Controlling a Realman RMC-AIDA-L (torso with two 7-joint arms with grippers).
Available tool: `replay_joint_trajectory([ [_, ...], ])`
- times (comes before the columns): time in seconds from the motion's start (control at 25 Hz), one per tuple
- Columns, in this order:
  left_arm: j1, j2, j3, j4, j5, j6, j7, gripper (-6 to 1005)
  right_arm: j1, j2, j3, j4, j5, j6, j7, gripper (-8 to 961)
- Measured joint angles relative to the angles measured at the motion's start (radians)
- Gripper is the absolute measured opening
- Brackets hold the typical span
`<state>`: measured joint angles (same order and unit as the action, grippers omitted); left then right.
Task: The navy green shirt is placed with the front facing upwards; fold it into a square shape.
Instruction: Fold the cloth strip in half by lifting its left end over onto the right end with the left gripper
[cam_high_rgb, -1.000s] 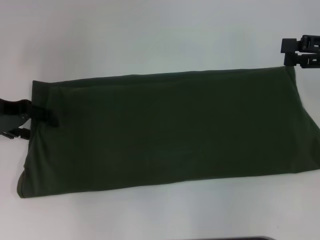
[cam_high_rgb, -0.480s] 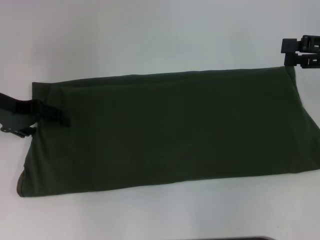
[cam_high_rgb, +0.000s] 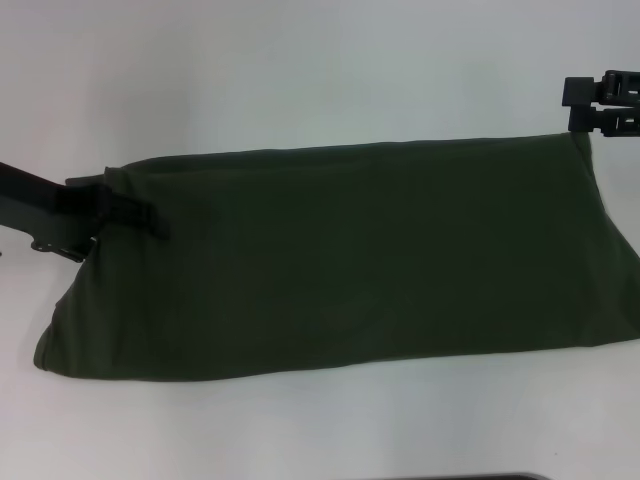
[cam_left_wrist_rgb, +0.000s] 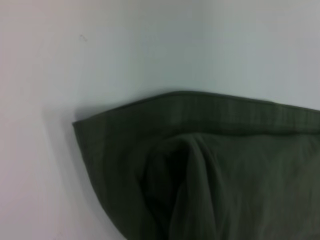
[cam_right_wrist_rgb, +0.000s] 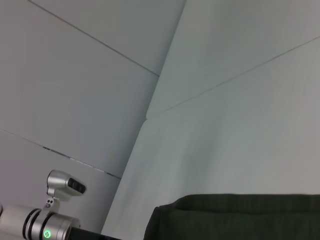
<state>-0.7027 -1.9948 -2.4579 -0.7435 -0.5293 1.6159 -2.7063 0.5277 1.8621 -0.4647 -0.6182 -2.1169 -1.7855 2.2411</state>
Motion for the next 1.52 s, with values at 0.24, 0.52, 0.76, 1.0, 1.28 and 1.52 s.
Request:
replay_joint_trajectory([
  [0.24,0.014,0.004,0.011,-0.014,0.005,-0.003,0.015,834,0.0,0.0,0.0,0.0,0.0,0.0,0.0,913],
  [0.52,0.022,-0.024,0.053,-0.081,0.037,0.005,0.0,551,-0.002,0.0,0.002,0.0,0.0,-0.001,0.003,913],
  [0.76,0.022,-0.036,0.043,-0.133,0.032,0.047,-0.001,306,-0.003,0.0,0.003,0.0,0.0,-0.002,0.004,913],
  [1.0,0.021,-0.04,0.046,-0.14,0.032,0.055,-0.002,169,-0.003,-0.001,0.002,0.0,0.0,-0.002,0.005,913],
  [1.28,0.037,-0.019,0.043,-0.159,-0.037,0.111,0.023,73,-0.002,-0.003,0.001,0.0,0.0,-0.001,0.005,913],
  [1.52,0.072,0.009,0.033,-0.202,-0.035,0.128,0.009,72,-0.001,-0.004,0.001,0.0,0.0,0.001,0.009,914],
])
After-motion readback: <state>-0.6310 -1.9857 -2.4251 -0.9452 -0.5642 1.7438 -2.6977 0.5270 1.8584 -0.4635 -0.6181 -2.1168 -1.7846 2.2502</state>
